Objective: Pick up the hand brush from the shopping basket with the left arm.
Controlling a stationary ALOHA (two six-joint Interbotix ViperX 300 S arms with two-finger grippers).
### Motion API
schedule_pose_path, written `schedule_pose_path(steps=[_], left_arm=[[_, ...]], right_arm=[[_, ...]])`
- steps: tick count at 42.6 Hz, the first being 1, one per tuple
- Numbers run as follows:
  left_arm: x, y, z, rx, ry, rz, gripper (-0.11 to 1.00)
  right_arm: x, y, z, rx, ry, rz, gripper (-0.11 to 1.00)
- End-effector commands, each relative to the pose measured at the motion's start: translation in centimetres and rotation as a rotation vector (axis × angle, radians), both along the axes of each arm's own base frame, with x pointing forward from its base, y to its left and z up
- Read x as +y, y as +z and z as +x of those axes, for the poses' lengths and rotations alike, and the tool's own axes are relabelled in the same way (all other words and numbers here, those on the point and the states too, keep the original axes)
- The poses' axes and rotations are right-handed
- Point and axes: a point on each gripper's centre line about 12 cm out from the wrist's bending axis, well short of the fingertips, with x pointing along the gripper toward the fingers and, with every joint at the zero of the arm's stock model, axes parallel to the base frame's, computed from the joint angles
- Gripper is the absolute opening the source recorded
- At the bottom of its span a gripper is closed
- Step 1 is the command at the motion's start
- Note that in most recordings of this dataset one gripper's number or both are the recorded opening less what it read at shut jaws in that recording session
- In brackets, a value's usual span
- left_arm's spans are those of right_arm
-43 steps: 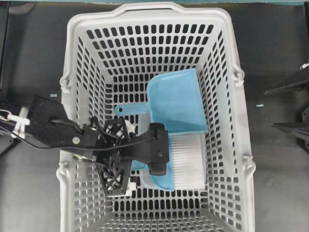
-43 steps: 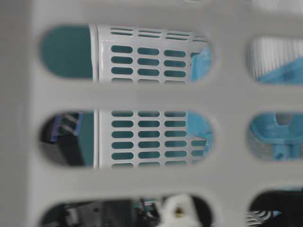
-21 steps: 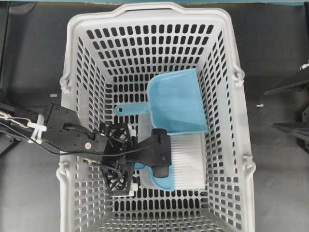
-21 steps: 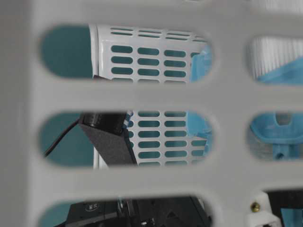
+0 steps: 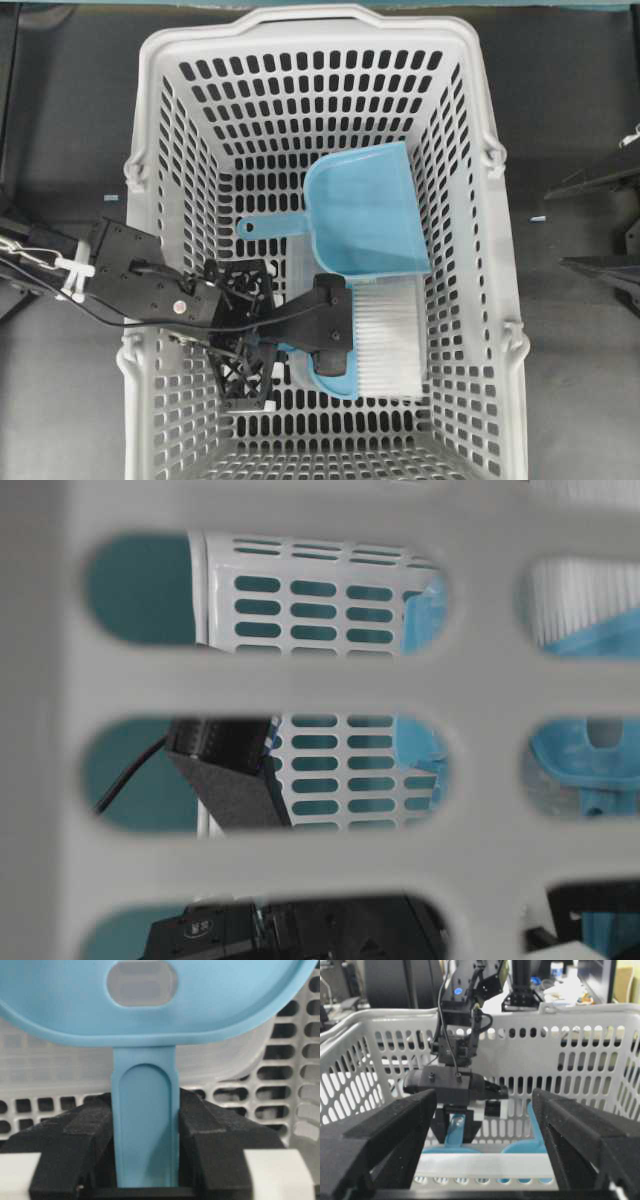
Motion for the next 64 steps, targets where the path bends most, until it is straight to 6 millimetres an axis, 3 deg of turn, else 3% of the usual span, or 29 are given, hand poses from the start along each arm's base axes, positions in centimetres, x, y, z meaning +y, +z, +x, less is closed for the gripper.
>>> schedule_pose_path(steps=[1,5,11,30,34,40,64], left_arm=[[-0.2,0.8,0.2,-0.025,-0.008,-0.003,0.25],[-0.3,1.3,0.3,-0.036,-0.009,-0.006,0.25],[-0.4,4.7,0.8,-0.094,-0.007,-0.021,0.25],[1.1,23.0,-0.9,-0.302,-0.011,-0.045,0.25],[1.4,25.9,-1.3,-0.370,-0.021,-0.050,0.25],[1.7,27.5,-1.6,-0.415,-0.036,-0.045,0.25],[1.7,27.1,-1.2,-0.404,-0.043,-0.037,0.25]], right_arm=[[0.1,0.2,0.1,-0.004,0.003,0.005,0.74],[0.1,0.1,0.1,-0.003,0.003,0.003,0.74],[0.0,0.0,0.1,0.000,0.001,0.005,0.74],[0.0,0.0,0.1,0.001,0.000,0.008,0.74],[0.1,0.0,0.1,0.001,0.002,0.008,0.74],[0.1,0.0,0.1,-0.001,0.002,0.009,0.74],[0.0,0.0,0.1,-0.001,0.000,0.009,0.74]])
